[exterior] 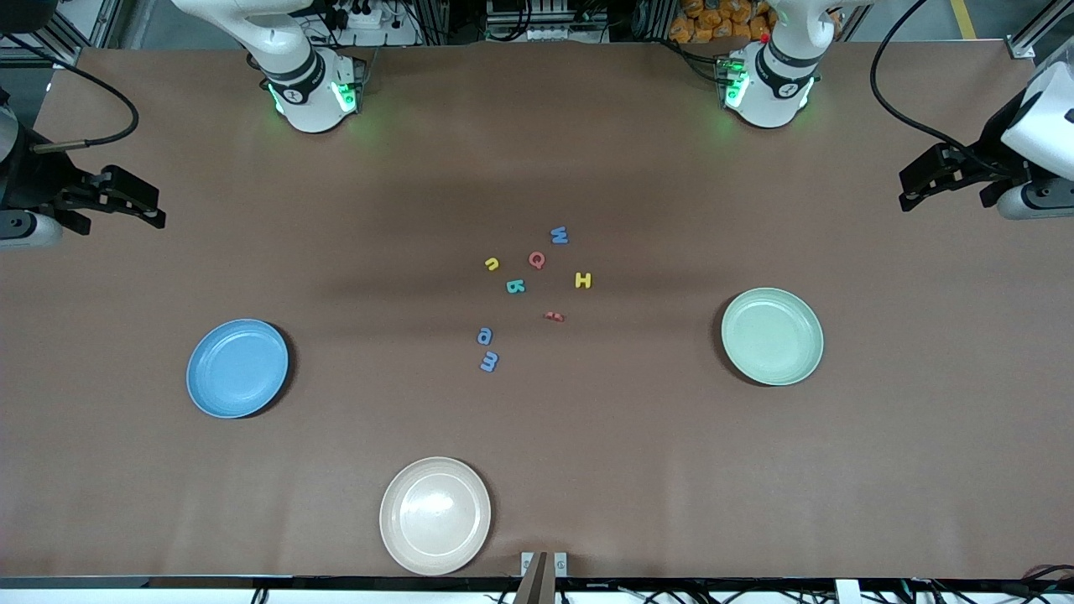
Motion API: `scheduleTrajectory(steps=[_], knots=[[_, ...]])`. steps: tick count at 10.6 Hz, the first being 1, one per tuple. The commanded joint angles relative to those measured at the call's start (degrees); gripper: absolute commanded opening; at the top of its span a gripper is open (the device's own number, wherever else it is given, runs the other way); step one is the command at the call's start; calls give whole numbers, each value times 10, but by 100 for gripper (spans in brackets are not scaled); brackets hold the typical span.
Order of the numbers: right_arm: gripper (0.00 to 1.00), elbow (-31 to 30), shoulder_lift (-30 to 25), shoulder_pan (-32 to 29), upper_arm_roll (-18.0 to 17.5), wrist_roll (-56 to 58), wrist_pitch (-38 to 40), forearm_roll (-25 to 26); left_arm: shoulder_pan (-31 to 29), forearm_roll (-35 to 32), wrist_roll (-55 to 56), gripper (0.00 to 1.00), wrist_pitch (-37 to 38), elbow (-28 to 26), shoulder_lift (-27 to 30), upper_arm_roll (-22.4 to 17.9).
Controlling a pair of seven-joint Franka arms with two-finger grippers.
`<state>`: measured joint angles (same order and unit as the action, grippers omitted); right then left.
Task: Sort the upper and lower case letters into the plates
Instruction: 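Move both grippers from rest toward the scattered foam letters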
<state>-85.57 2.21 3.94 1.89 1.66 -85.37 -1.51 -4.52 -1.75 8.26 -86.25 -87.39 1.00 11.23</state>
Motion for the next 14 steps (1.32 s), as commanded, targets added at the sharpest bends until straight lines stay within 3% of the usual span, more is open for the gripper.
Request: scheduleTrajectory(steps=[1, 4, 8, 11, 14], knots=[[100, 10, 0, -5, -4, -8, 16, -1, -2, 18, -18, 100, 9, 1, 6, 3], [100, 10, 3, -4, -4, -9, 18, -2, 0, 45, -14, 100, 0, -2, -13, 31], [100, -1, 50, 34, -6, -10, 6, -6, 32, 50, 80, 100, -138, -90, -31, 119], [100, -1, 112, 82, -6, -35, -53, -7, 107, 49, 214, 100, -200, -120, -76, 122], [100, 1, 181, 111, -7, -72, -130, -10, 186, 35, 315, 100, -324, -167, -140, 121]])
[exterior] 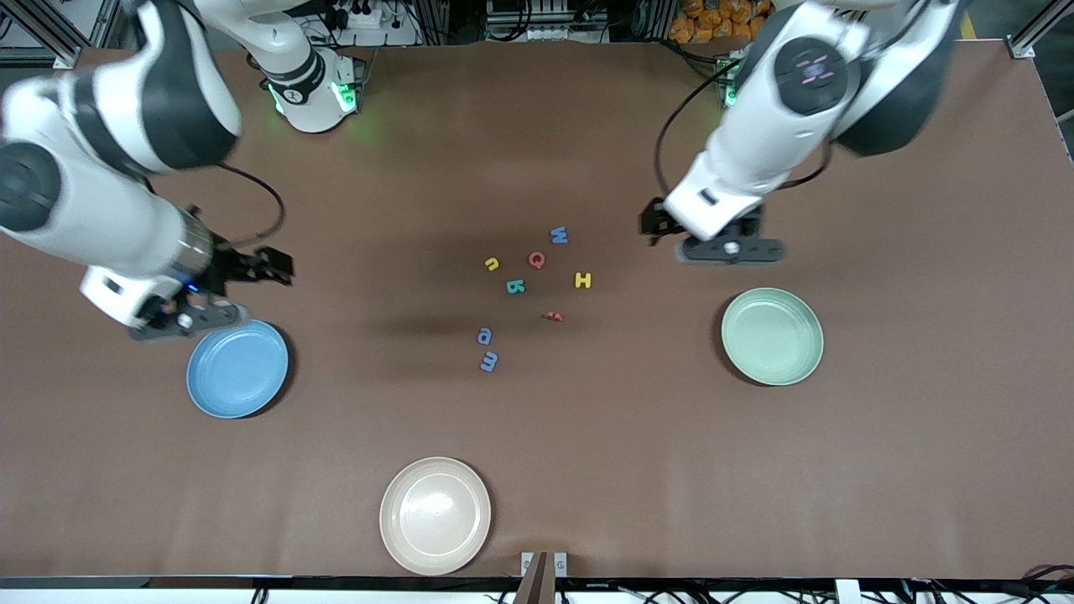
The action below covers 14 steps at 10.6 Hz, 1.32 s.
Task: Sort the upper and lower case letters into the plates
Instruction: 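Grasp the yellow H with the left gripper while the right gripper grasps a blue letter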
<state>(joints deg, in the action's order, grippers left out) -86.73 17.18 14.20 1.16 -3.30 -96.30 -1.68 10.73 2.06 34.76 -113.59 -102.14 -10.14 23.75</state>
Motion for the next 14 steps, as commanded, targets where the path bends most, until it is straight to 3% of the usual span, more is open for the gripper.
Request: scheduleTrajectory(steps=[1, 4, 6, 9, 14], knots=[[100, 14, 50, 15, 1, -32, -39, -9, 49, -16, 83, 100, -83, -30, -52, -5], [100, 15, 94, 39, 1, -81, -75, -14, 97, -56, 144, 100, -141, -39, -119, -8], [100, 13, 105, 51, 0, -122, -83, -22, 120, -106, 153, 94, -151, -38, -159, -16], [100, 13, 127, 63, 0, -137, -86, -68, 154, -139, 182, 91, -170, -34, -204, -40], [100, 12, 189, 151, 0, -281, -171, -72, 177, -189, 199, 90, -255, -33, -267, -72]])
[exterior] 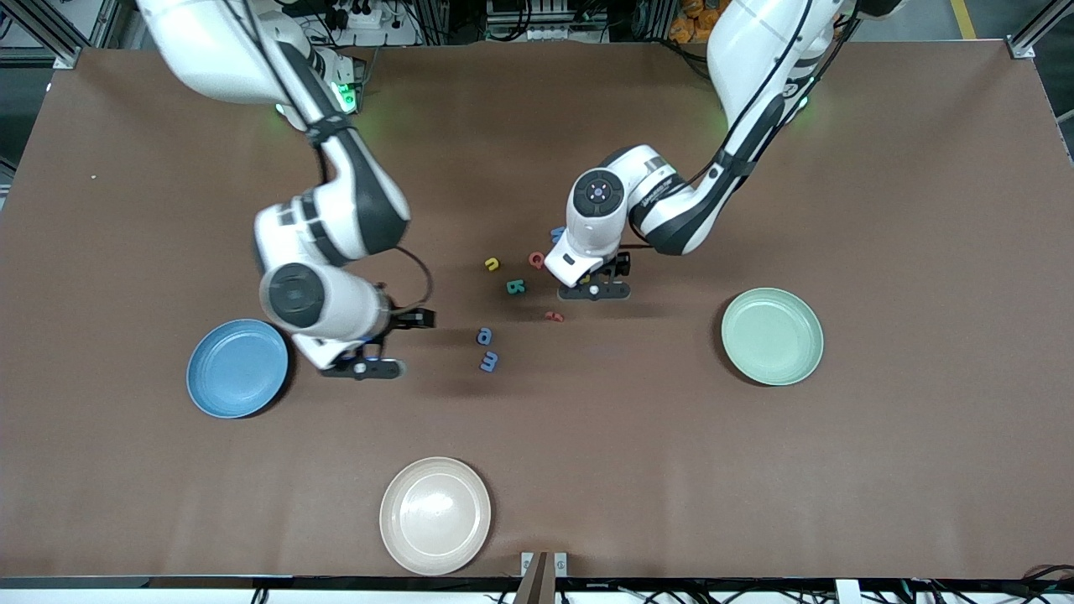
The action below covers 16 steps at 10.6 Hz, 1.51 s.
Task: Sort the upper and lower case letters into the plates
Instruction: 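Grasp the yellow H with the left gripper while the right gripper grasps a blue letter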
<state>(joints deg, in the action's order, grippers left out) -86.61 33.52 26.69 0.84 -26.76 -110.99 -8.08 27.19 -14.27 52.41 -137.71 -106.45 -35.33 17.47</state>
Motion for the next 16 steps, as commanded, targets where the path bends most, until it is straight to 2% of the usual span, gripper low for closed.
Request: scheduleTrajectory(steps=[1, 3, 5, 8, 9, 11, 13, 15, 16], knots=[[100, 10, 39, 39, 3, -76, -37, -6, 13, -29, 23, 90, -14, 9, -19, -9], [100, 9, 48, 56, 3, -106, -39, -4, 13, -30, 25, 90, -15, 10, -21, -9], [100, 9, 68, 61, 3, -113, -72, -7, 20, -30, 41, 88, -15, 8, -24, -9], [100, 14, 87, 63, 3, -147, -91, -4, 20, -30, 42, 69, -15, 9, -33, -9], [100, 14, 95, 64, 3, -164, -112, -4, 20, -30, 42, 53, -15, 9, -33, -8], [100, 14, 109, 70, 3, -168, -145, -3, 16, -30, 40, 0, -14, 9, -29, -8], [100, 14, 115, 78, 3, -168, -160, -3, -3, -30, 34, 0, -7, 8, -2, -6], [100, 14, 118, 80, 4, -169, -162, -3, -52, -30, 14, 0, 29, 5, 48, -1], [100, 11, 118, 81, 3, -168, -168, -4, -84, -28, -7, 0, 56, 5, 74, 14]])
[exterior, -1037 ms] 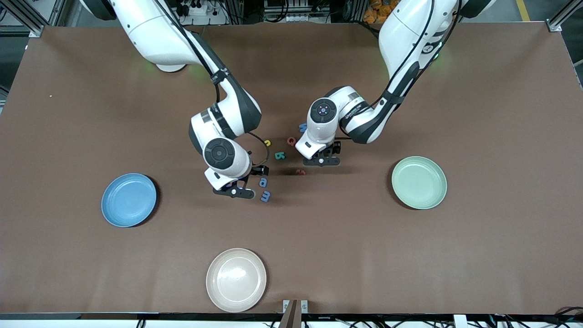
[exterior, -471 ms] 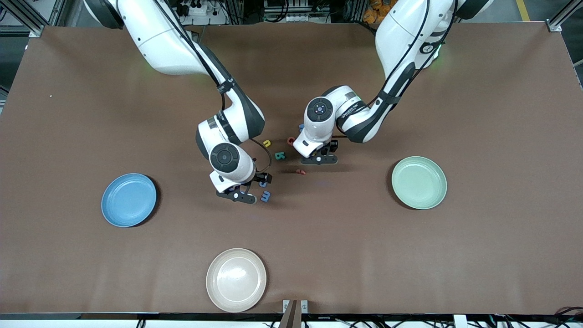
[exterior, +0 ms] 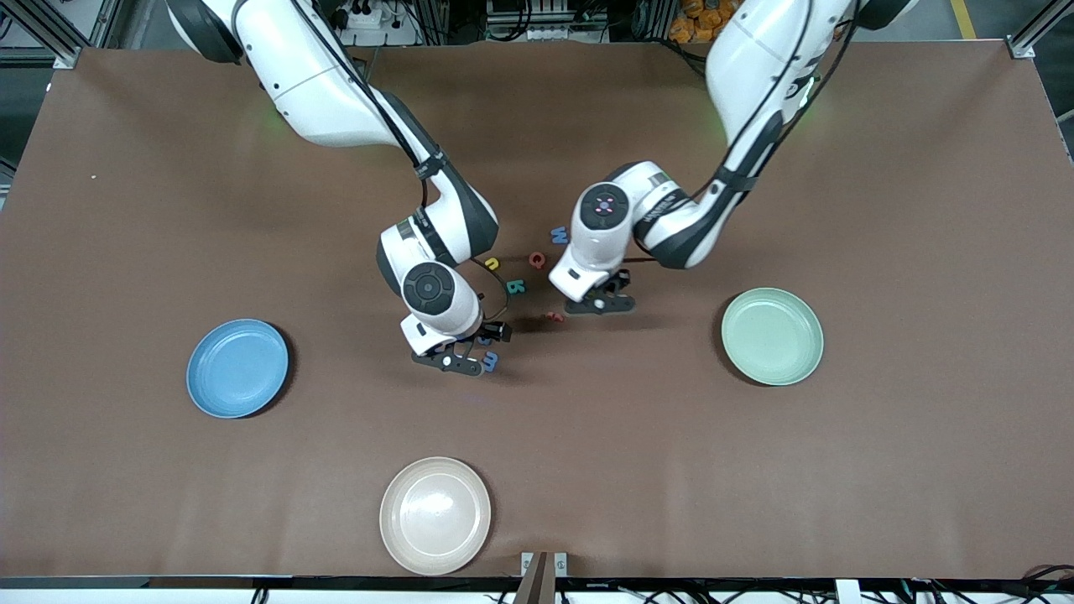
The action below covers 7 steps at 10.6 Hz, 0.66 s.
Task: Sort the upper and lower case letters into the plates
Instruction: 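Carry the yellow H onto the green plate and open the left gripper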
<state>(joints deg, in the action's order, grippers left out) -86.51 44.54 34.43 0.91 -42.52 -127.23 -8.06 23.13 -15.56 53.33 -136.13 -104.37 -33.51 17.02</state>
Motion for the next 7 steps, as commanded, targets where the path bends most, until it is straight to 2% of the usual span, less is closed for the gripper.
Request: scheduleTrajectory(steps=[1, 4, 7], knots=[[100, 8, 12, 10, 2, -6, -8, -4, -81, -15, -38, 0, 67, -16, 78, 31], [100, 8, 16, 13, 3, -2, -11, 8, -178, -5, -145, 0, 117, -16, 121, 36], [100, 9, 24, 15, 3, -4, -20, 10, -252, -5, -219, 0, 123, -17, 114, 36]])
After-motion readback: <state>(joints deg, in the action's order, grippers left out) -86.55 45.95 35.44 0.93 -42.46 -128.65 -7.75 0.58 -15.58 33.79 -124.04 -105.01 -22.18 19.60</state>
